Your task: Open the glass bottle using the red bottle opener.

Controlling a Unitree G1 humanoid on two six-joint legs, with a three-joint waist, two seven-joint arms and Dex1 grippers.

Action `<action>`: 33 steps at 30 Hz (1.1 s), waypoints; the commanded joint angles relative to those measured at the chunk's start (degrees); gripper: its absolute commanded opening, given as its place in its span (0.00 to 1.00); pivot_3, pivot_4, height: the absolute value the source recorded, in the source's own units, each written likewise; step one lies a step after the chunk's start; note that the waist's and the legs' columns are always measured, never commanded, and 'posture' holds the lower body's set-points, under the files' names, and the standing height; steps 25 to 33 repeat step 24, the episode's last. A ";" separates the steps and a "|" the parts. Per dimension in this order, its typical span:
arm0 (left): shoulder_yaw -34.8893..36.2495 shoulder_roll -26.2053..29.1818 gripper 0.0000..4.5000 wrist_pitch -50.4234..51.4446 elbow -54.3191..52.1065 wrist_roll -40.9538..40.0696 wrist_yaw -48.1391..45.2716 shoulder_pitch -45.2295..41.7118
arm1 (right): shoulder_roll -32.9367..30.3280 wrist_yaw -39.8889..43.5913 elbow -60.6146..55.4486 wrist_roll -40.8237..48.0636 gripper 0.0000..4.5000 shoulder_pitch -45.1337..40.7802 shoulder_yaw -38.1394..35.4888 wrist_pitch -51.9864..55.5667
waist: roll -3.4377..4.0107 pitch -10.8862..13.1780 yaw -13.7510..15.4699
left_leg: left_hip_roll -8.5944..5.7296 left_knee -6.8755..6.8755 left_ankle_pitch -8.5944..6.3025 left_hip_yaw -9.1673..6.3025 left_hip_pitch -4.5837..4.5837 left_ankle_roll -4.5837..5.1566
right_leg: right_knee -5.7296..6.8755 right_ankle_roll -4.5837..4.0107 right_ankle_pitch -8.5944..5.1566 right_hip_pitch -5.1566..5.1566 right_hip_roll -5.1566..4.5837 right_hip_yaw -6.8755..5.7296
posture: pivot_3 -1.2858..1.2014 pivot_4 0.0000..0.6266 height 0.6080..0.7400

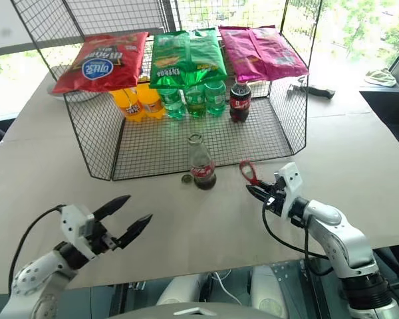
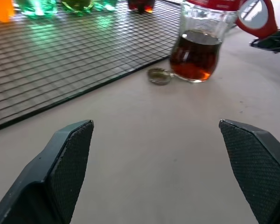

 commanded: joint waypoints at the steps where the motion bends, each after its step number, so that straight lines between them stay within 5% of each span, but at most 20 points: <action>1: 1.38 0.96 1.00 -0.05 -0.08 -0.07 -0.11 1.12 | -0.58 0.74 -1.43 -0.03 0.62 0.08 -1.56 0.68 | 0.00 0.00 0.00 | -0.01 0.02 0.00 0.00 0.00 0.00 | 0.00 0.00 0.00 0.00 0.00 0.00 | 0.52 0.24 1.00; 5: 1.51 2.42 1.00 -0.24 -0.09 1.66 -1.01 3.59 | -1.92 1.90 0.12 -1.60 0.99 0.37 -3.71 -1.16 | -0.01 0.01 -0.14 | -0.03 0.03 0.00 0.01 0.00 0.01 | 0.00 0.01 0.01 0.00 0.01 0.01 | 0.52 0.24 1.00; 20: 5.96 2.78 1.00 1.78 -1.43 1.96 2.21 8.92 | -9.62 26.53 22.74 -6.04 0.99 4.17 -17.90 -33.37 | -0.08 0.06 0.24 | 0.00 0.04 -0.02 0.06 0.13 0.04 | -0.02 0.02 0.00 0.15 0.02 0.02 | 0.52 0.24 1.00; 33: 5.99 3.39 1.00 1.32 0.54 1.93 0.88 8.11 | -10.76 30.58 29.02 -7.63 0.99 0.97 -17.38 -36.78 | -0.05 0.08 0.01 | 0.02 0.04 -0.01 0.08 0.17 0.03 | 0.00 0.01 0.00 0.17 0.04 0.03 | 0.52 0.24 1.00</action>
